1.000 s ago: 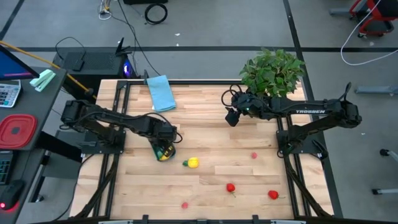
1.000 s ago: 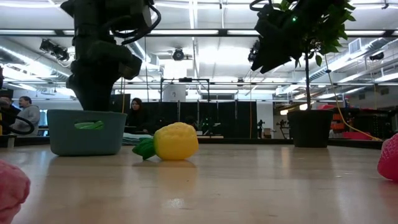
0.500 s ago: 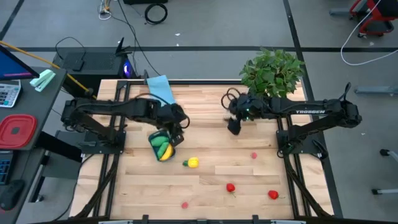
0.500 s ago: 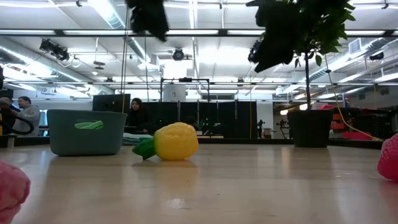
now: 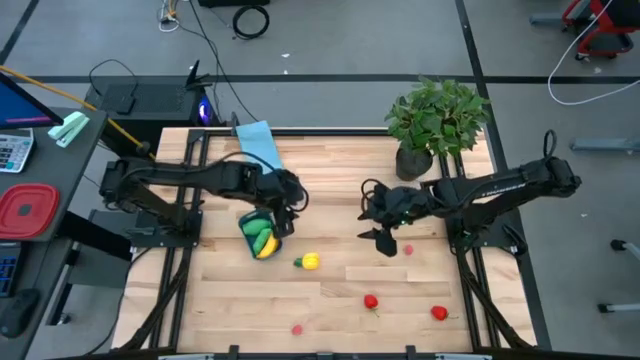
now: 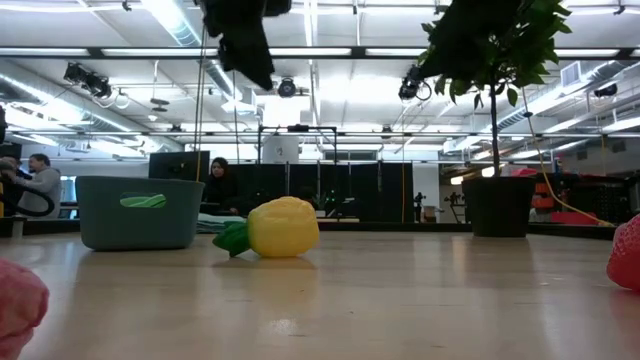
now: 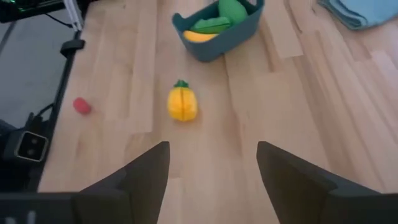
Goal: Pick and placing Produce into tupperware
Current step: Put the top peach into the blue bin
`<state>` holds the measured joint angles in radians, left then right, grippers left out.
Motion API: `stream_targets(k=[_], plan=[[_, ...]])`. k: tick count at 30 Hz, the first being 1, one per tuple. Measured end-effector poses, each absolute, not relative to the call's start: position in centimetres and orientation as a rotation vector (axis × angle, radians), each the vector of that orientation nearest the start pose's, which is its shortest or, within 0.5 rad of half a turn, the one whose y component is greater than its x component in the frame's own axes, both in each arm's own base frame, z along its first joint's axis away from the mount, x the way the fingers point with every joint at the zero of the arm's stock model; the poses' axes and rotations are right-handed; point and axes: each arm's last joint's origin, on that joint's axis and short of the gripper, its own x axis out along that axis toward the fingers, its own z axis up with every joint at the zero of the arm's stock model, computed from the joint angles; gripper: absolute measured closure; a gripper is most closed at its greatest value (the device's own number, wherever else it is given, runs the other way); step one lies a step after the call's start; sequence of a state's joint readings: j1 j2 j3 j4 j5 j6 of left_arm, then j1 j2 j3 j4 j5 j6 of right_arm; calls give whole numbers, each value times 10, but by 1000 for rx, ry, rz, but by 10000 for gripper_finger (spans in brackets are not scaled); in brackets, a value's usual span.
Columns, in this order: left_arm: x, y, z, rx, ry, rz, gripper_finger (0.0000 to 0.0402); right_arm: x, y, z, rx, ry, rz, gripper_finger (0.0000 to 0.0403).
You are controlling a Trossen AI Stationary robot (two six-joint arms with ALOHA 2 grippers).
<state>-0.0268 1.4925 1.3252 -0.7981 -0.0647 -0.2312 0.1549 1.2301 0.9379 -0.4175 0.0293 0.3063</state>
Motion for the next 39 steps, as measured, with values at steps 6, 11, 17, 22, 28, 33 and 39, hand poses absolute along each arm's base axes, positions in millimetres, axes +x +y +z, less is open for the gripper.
stream_targets(k=[6,11,17,22,28,33,39], plan=[[315,-18,276,-205,923,50,219,253,48,277,245,715,28,151],[323,-27,264,-206,895,9,219,253,51,277,240,704,31,151],[327,-37,257,-202,912,-15,214,251,51,275,308,742,-4,151],[336,-48,249,-211,895,-34,218,236,51,262,475,936,-147,156],[345,-55,242,-206,866,-54,220,200,59,244,586,1261,-444,164],[353,-56,242,-238,797,-55,217,186,73,234,602,1315,-532,167],[354,-55,244,-270,776,-43,222,171,82,202,632,1355,-598,168]])
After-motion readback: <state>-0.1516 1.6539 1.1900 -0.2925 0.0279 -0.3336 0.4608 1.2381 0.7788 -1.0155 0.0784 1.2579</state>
